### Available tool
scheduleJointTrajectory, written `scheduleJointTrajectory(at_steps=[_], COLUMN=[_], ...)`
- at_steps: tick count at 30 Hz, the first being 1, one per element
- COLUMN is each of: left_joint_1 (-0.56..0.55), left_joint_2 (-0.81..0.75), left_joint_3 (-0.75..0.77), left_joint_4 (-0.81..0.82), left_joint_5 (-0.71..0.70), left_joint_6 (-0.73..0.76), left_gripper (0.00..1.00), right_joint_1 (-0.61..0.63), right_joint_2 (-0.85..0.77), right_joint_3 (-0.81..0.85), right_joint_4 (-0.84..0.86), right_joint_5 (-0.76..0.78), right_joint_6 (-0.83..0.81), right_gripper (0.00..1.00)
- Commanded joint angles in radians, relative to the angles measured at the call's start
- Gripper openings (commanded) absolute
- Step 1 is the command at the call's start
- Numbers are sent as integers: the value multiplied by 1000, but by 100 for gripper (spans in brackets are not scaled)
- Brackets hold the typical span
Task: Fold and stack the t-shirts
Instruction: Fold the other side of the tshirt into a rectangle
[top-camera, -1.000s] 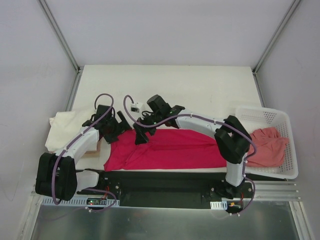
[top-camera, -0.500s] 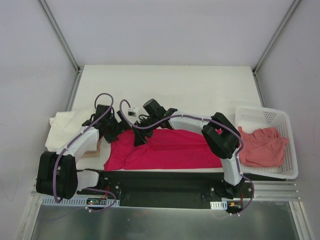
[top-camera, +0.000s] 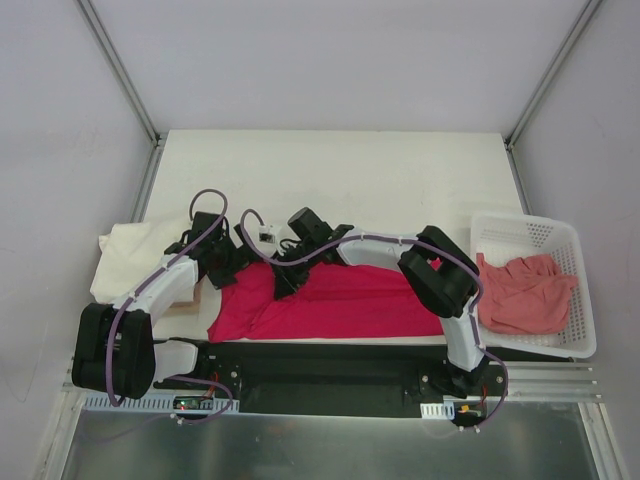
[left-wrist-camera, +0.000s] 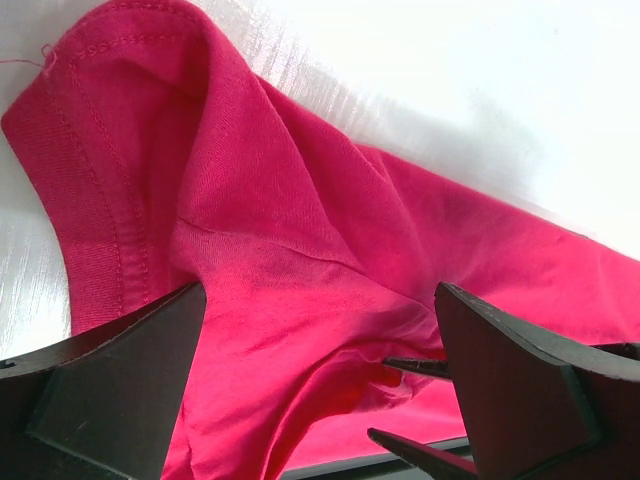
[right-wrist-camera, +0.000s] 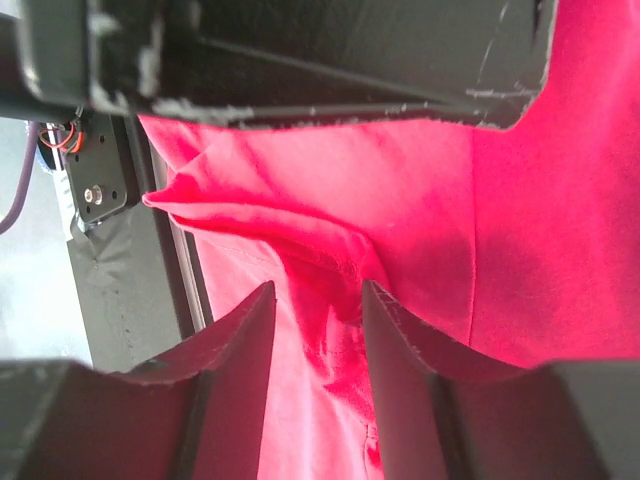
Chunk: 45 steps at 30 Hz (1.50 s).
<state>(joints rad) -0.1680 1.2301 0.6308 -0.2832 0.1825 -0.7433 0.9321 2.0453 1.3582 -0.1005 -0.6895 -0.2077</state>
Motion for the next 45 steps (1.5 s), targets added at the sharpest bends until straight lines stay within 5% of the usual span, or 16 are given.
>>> scheduleJointTrajectory(at_steps=[1, 7, 13, 18, 24, 35, 45], left_joint_1=[10, 10, 10, 10, 10, 10, 10], left_joint_2=[-27, -34, -35, -47, -66, -63, -43], left_joint_3=[-5, -8, -6, -3, -2, -8, -5], left_joint_4=[9, 9, 9, 7, 6, 3, 4], left_joint_5=[11, 9, 9, 15, 23, 21, 18], left_joint_6=[7, 10, 13, 22, 24, 25, 24], left_gripper=[99, 99, 99, 100, 99, 99, 99], right_joint_1=[10, 17, 43, 97, 148, 275, 304], right_joint_2=[-17, -43, -131, -256, -390, -154, -63], right_joint_3=[-14, -45, -136, -261, -274, 51, 105], right_joint_4=[35, 13, -16, -16, -33, -320, -369], right_joint_5=[-22, -22, 15, 76, 301, 838, 910], right_joint_6=[-1, -13, -22, -13, 48, 22, 28], right_gripper=[38, 20, 19, 24, 43, 57, 56])
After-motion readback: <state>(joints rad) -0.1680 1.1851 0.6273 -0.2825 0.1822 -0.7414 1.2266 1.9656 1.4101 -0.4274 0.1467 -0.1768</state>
